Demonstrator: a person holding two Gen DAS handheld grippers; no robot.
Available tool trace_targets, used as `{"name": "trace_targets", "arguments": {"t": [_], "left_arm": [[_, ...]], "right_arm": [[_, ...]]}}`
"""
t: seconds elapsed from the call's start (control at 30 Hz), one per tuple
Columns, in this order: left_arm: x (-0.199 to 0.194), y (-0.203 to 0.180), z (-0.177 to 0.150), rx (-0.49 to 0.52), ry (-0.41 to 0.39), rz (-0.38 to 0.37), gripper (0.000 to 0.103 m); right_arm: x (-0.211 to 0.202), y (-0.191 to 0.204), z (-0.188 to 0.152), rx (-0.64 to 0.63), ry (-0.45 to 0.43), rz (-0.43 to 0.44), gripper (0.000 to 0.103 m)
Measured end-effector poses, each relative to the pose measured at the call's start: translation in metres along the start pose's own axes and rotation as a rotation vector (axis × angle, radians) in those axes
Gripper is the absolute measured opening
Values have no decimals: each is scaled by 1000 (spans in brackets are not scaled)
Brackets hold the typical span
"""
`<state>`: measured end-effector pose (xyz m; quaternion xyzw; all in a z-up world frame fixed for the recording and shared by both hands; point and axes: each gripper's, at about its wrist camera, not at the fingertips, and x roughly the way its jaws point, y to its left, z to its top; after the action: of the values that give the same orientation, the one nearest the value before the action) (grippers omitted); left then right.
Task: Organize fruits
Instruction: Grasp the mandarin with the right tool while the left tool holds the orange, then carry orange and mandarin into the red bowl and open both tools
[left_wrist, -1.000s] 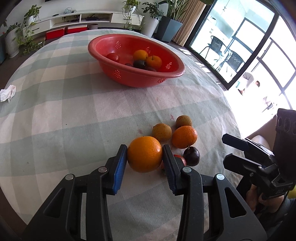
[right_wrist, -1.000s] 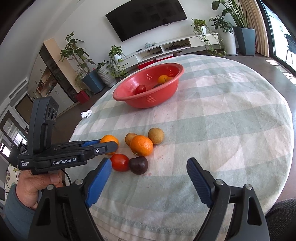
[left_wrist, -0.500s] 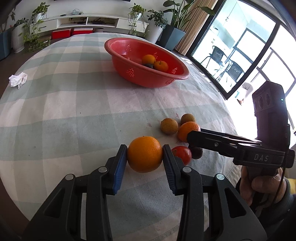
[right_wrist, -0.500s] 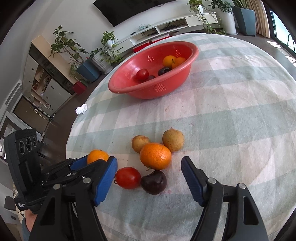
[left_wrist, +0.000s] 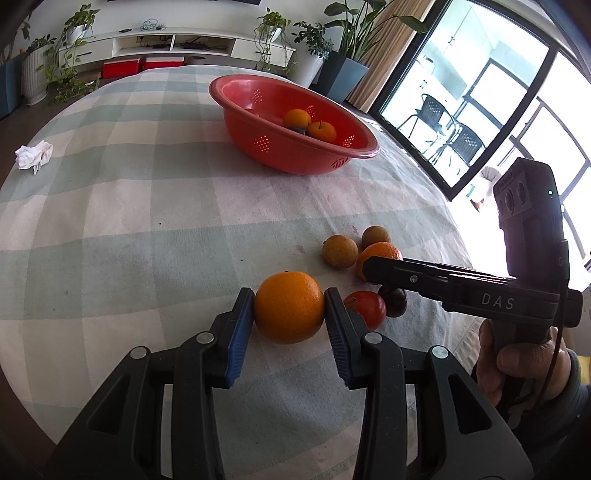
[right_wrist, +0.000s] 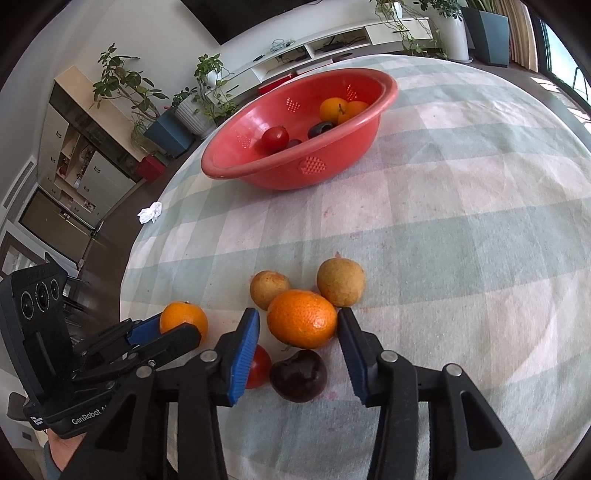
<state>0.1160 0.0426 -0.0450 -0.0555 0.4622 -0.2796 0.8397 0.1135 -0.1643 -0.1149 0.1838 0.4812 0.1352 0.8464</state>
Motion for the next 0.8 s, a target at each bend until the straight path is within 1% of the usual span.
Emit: {"name": "trace_targets", "arguments": {"t": [0.07,0.17,0.47,0.67,0.8], "left_arm": [[0,0,0,0,-1,1,36],[1,0,0,-2,-3,5,36],[1,0,1,-2,-9,12,36],[-3,1,4,-3,-21,7,36],[-11,0,12,6,-39,12,36]], "right_arm": [[0,-2,0,5,-1,6,42],[-2,-4,-1,10,-2,12,41],[-18,-12,-7,28,-17,39,41],[-36,-24,-8,56,-47,59,41],[-49,-37,-2,79,-78,61,41]]}}
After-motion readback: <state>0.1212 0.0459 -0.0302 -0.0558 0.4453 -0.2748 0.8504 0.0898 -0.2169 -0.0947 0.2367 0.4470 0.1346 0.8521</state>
